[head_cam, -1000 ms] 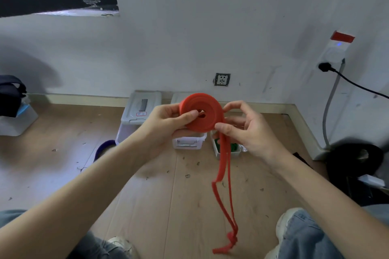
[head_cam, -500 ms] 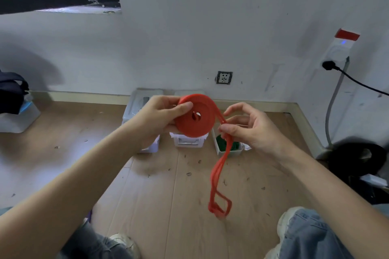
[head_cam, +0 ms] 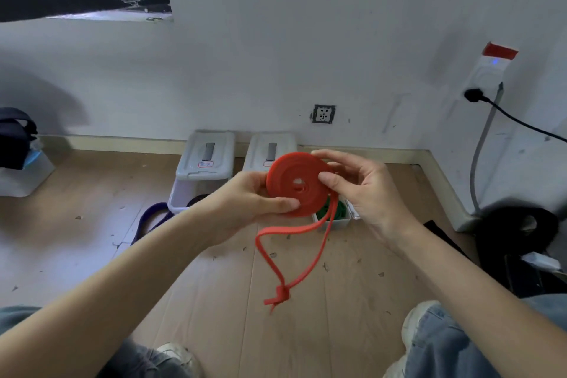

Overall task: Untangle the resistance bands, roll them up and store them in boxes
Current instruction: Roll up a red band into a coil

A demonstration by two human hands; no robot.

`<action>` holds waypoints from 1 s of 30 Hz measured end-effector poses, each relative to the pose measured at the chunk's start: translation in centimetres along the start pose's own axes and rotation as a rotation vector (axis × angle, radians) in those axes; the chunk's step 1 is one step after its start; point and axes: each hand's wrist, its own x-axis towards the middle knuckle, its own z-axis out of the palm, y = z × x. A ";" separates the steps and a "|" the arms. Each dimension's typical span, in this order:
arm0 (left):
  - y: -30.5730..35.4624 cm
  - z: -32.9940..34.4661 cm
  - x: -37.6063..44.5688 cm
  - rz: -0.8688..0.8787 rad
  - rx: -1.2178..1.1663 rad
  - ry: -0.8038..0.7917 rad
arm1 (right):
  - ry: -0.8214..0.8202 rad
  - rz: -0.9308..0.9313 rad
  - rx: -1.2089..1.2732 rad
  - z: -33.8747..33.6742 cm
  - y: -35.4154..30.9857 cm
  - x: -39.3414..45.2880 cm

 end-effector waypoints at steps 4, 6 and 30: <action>0.7 -0.6 0.3 0.095 -0.073 0.130 | -0.027 0.096 0.052 -0.3 0.2 -0.1; 1.0 -1.1 0.4 0.100 -0.154 0.165 | -0.044 0.152 0.092 0.0 0.4 -0.4; 2.1 -1.1 0.5 0.127 -0.017 0.393 | -0.149 0.109 0.105 0.4 0.9 -0.6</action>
